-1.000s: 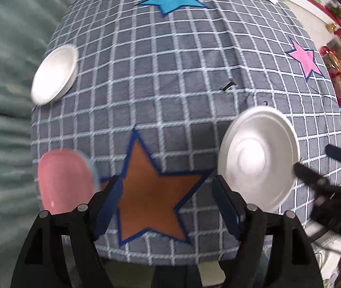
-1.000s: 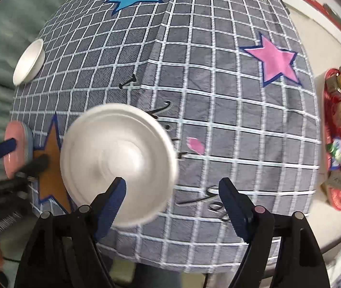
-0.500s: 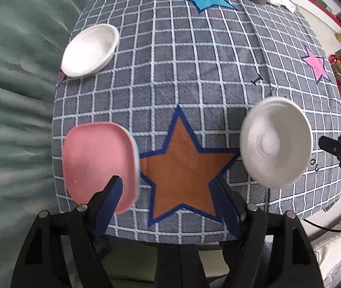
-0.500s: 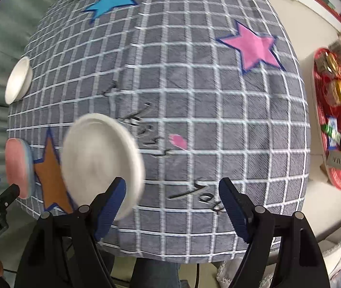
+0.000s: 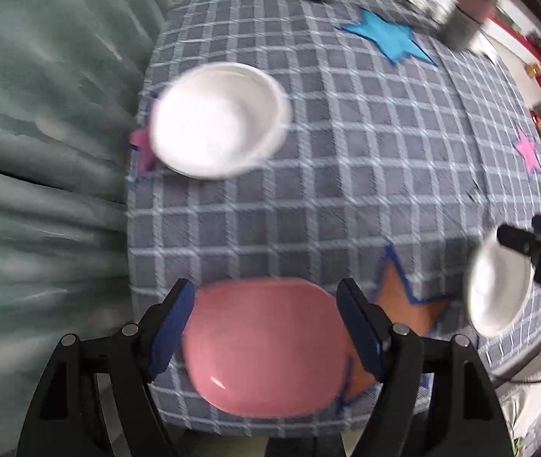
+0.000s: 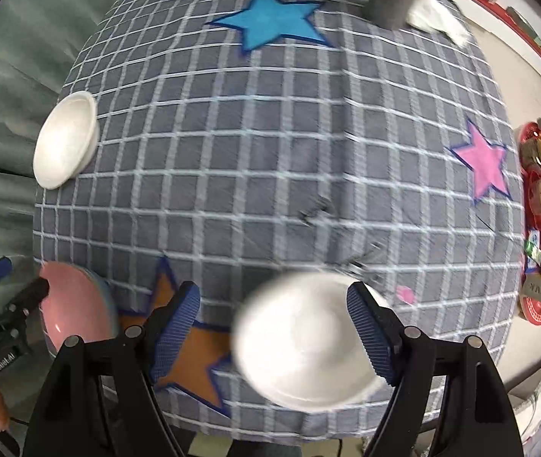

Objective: Organize plates and bowls
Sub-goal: 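Grasp the rim of another white paper bowl with the left gripper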

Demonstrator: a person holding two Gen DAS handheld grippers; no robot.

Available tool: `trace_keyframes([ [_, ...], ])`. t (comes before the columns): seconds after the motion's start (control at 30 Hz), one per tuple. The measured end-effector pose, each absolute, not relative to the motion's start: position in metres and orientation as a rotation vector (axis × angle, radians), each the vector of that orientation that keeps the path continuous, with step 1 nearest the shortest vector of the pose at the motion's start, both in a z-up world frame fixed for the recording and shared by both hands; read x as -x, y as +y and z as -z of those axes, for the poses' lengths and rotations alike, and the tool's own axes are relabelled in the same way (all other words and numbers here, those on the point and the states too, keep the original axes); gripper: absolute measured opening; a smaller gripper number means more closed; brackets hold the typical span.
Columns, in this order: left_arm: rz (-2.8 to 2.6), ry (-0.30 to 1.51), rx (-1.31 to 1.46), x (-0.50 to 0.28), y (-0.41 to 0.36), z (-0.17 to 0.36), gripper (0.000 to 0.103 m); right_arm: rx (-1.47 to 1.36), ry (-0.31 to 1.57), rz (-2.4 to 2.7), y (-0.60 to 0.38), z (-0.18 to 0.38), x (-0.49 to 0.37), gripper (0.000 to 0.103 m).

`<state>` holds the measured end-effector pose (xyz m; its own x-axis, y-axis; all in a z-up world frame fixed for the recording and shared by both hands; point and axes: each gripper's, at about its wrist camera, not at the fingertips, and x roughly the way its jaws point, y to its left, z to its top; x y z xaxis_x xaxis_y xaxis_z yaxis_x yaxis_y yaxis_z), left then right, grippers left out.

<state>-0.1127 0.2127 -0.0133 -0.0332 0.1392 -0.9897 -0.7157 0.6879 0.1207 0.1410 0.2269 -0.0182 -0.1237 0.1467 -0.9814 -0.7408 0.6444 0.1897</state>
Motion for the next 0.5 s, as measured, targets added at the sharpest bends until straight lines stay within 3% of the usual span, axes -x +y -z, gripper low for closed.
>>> trace_keyframes([
  [0.2,-0.815,1.432,0.529,0.141,0.312,0.013,0.080,0.573,1.514,-0.866,0.294,0.020,-0.123,0.081],
  [0.5,-0.836,1.441,0.512,0.148,0.403,0.041,0.080,0.578,1.563,-0.911,0.377,0.040,-0.122,0.081],
])
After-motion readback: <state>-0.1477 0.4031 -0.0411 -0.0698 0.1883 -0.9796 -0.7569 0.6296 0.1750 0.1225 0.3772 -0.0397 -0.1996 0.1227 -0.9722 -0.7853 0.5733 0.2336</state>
